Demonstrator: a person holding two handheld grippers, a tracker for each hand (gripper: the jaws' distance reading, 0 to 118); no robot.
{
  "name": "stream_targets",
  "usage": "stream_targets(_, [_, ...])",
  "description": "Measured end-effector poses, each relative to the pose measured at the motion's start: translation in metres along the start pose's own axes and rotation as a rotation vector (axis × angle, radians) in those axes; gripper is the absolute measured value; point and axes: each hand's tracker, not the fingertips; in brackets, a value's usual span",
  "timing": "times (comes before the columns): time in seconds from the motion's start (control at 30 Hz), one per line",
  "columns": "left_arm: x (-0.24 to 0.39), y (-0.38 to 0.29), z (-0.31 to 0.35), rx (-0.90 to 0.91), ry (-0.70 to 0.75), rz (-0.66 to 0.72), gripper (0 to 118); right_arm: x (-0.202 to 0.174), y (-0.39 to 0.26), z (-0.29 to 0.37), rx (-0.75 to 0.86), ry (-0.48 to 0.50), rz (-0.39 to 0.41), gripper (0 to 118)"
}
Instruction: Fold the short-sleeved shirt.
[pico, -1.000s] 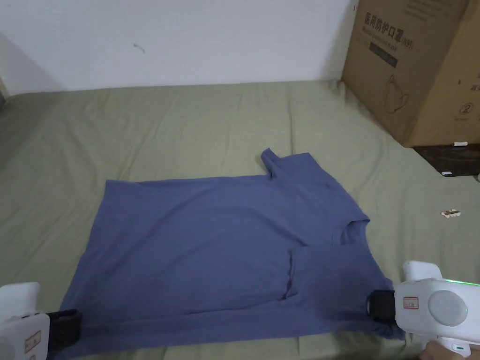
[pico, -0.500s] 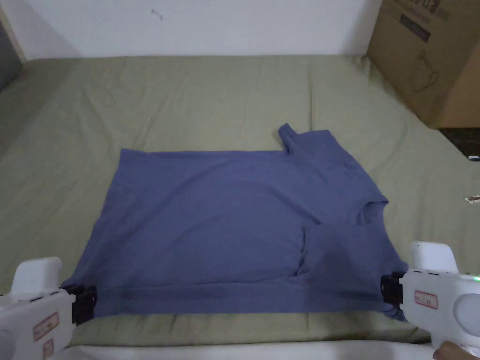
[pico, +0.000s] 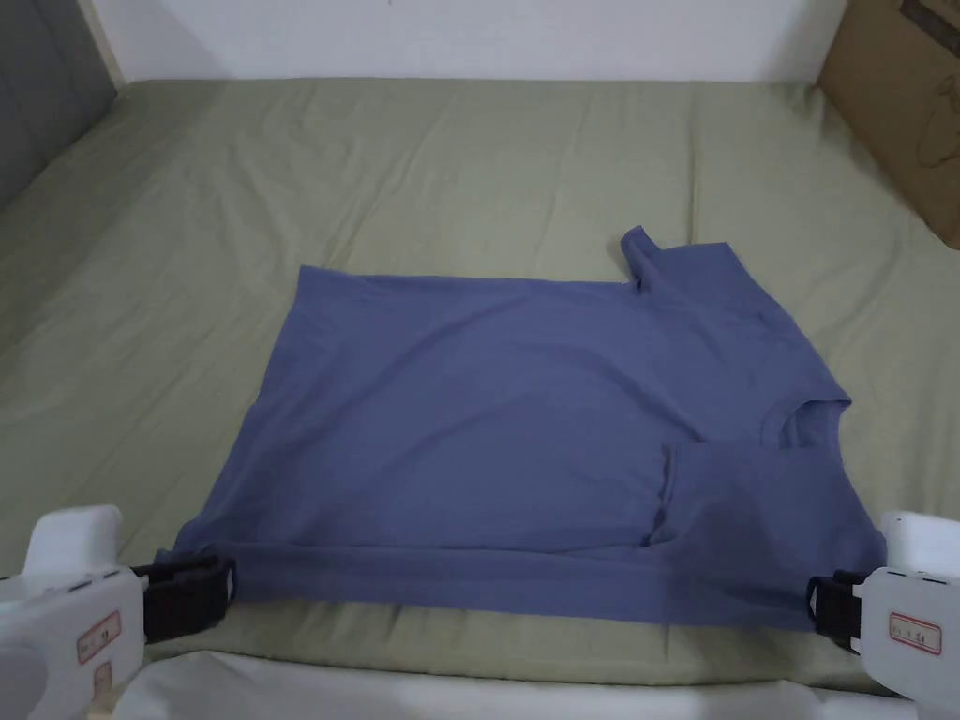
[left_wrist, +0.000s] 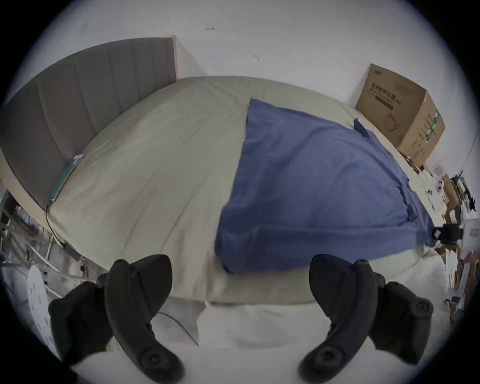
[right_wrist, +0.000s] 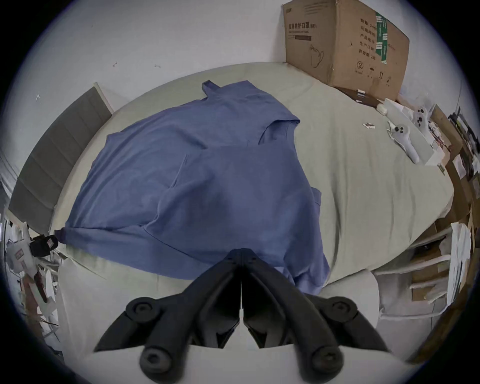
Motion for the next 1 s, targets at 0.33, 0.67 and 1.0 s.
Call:
stream_targets(0.33, [0.004, 0.007, -0.032, -0.068, -0.044, -0.007, 2, 0.008, -0.001, -0.002, -0.027, 0.009, -0.053, 0])
stream_targets(0.67, [0.011, 0.009, -0.02, -0.053, -0.019, -0.042, 2, 0.03, 0.018, 0.012, 0.022, -0.07, -0.032, 73])
stream_targets(1.0, [0.009, 0.011, -0.015, -0.055, -0.021, -0.041, 2, 0.044, 0.011, -0.017, -0.123, -0.063, -0.029, 0])
